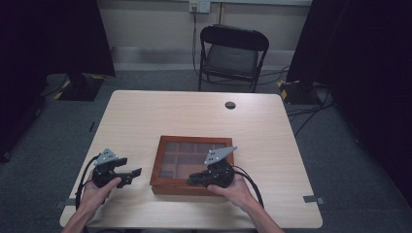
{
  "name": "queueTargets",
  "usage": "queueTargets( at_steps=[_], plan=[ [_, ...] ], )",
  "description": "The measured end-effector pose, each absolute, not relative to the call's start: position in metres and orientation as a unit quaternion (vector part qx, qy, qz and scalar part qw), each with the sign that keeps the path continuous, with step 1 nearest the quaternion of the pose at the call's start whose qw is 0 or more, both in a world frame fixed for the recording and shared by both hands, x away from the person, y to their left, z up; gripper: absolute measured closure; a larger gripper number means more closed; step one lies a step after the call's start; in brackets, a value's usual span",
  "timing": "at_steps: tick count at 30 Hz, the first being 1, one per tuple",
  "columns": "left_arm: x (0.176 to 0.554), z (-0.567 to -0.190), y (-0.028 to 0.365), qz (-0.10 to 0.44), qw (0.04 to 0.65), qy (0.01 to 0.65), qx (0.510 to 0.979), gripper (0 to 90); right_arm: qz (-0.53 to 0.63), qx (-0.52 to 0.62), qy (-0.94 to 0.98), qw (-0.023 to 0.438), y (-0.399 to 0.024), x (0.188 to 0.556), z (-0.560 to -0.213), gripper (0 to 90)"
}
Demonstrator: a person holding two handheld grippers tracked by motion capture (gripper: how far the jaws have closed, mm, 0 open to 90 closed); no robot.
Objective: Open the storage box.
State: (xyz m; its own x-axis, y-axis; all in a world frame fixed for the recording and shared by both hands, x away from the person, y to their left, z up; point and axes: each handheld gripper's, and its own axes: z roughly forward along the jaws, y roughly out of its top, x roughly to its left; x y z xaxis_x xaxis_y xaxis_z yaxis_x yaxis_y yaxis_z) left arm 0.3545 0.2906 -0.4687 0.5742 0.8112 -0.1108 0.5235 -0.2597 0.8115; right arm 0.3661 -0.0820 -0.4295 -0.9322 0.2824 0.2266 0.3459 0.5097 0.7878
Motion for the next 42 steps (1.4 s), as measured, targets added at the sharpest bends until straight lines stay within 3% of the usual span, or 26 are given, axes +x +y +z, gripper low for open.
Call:
queueTargets(
  at_steps=[9, 29, 42],
  plan=[
    [0.353, -0.464, 0.278, 0.166, 0.447, 0.393, 0.787, 20.6, -0.456, -0.183, -0.87, 0.041, -0.081, 0.372, -0.411, 82.3],
    [0.348, -0.448, 0.254, 0.235, 0.487, 0.3, 0.786, 20.1, -0.447, -0.19, -0.872, 0.06, -0.081, 0.387, -0.382, 82.4],
    [0.349, -0.444, 0.236, 0.256, 0.504, 0.257, 0.784, 24.7, -0.441, -0.185, -0.875, 0.069, -0.08, 0.398, -0.365, 82.6]
  ],
)
